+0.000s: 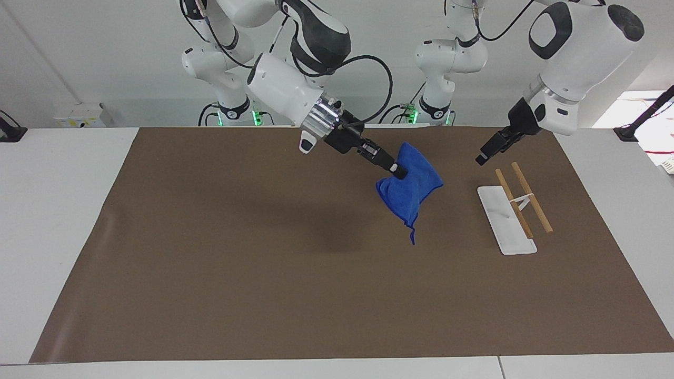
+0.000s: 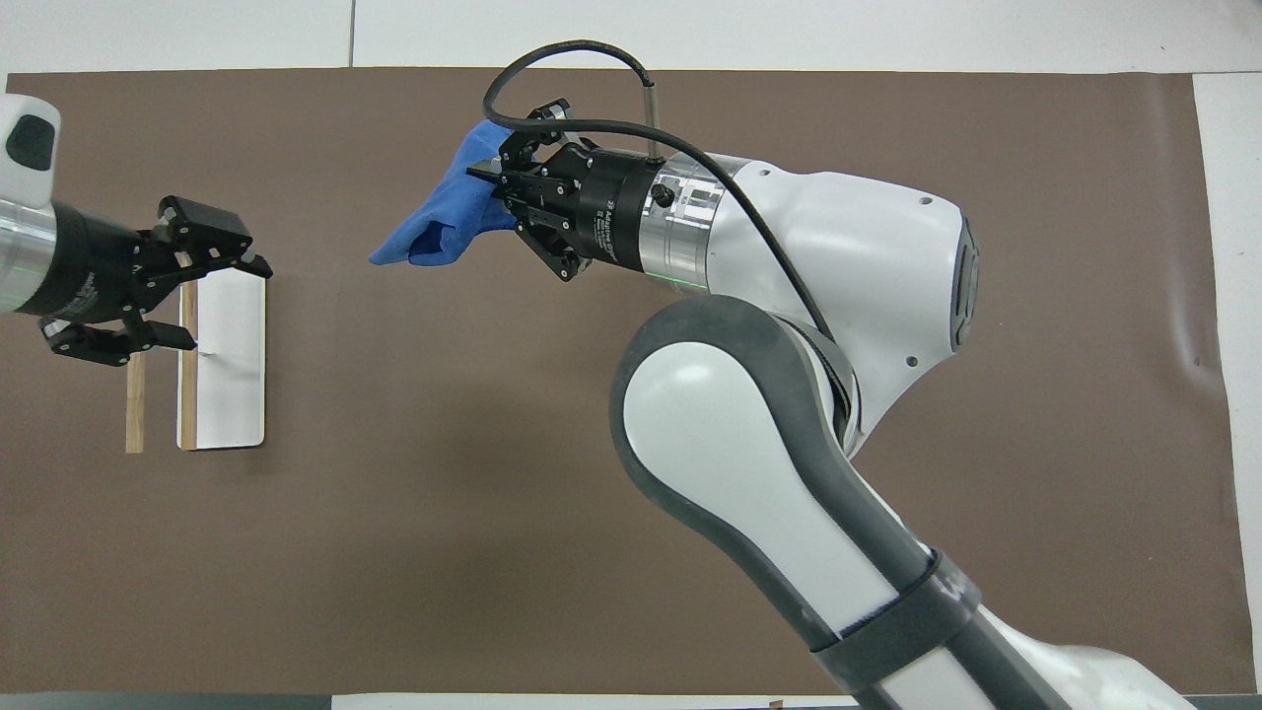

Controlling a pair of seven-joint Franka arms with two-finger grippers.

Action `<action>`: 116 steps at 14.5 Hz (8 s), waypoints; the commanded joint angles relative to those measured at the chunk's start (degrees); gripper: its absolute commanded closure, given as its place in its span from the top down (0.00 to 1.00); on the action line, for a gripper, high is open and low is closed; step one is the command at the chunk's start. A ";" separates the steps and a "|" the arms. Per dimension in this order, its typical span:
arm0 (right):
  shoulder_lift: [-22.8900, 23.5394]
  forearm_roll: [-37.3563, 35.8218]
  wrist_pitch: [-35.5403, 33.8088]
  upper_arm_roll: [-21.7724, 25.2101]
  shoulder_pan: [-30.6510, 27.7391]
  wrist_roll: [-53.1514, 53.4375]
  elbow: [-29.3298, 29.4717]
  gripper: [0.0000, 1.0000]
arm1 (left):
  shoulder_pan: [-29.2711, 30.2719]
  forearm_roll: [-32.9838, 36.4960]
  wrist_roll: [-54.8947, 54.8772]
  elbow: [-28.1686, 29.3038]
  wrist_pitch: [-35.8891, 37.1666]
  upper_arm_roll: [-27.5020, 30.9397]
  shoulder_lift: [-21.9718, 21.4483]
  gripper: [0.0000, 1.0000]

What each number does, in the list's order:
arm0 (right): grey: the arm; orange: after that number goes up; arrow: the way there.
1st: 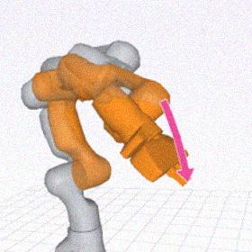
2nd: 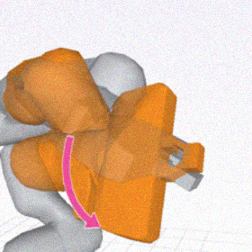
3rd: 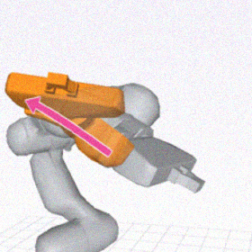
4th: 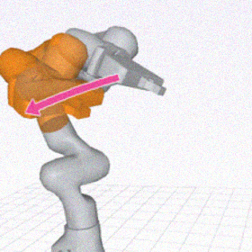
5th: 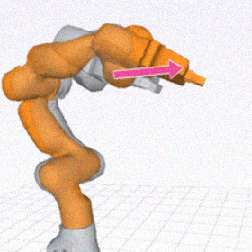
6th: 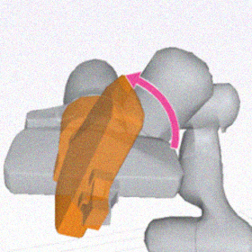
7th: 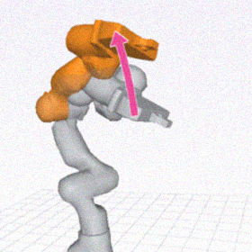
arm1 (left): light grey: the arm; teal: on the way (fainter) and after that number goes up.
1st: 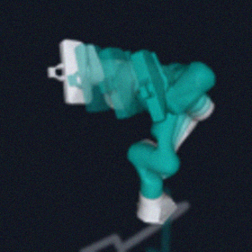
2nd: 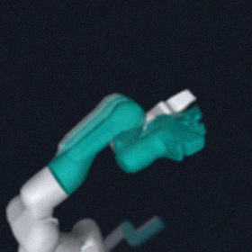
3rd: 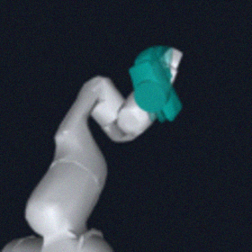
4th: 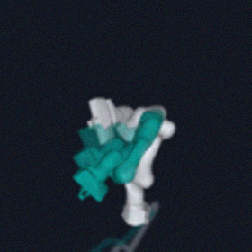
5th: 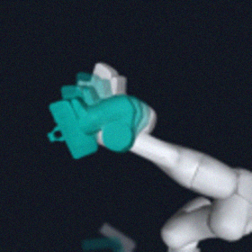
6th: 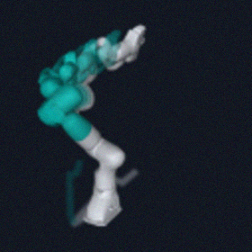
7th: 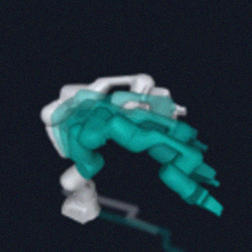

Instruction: Right arm passes towel to left arm to hang

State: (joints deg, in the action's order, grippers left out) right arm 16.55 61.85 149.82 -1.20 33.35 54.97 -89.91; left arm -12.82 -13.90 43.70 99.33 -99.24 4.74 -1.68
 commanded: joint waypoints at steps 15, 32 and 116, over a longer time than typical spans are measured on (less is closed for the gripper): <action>0.24 0.99 2.15 0.06 1.19 0.75 -0.70 0.00 | -8.97 -26.00 41.38 10.71 -32.15 0.10 5.28 0.95; 0.41 -13.73 3.29 0.85 -2.14 -9.96 -1.31 1.00 | -5.28 -16.26 39.00 8.52 -31.54 1.07 2.73 0.00; -16.20 -61.33 -63.59 0.76 -35.11 -53.13 2.02 1.00 | 7.11 13.02 -43.79 -2.03 5.82 -0.08 -0.26 1.00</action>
State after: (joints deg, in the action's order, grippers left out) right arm 1.86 0.11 85.46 -0.04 -1.16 1.07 -85.98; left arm -5.08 -1.22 0.88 97.42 -91.84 4.23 -1.73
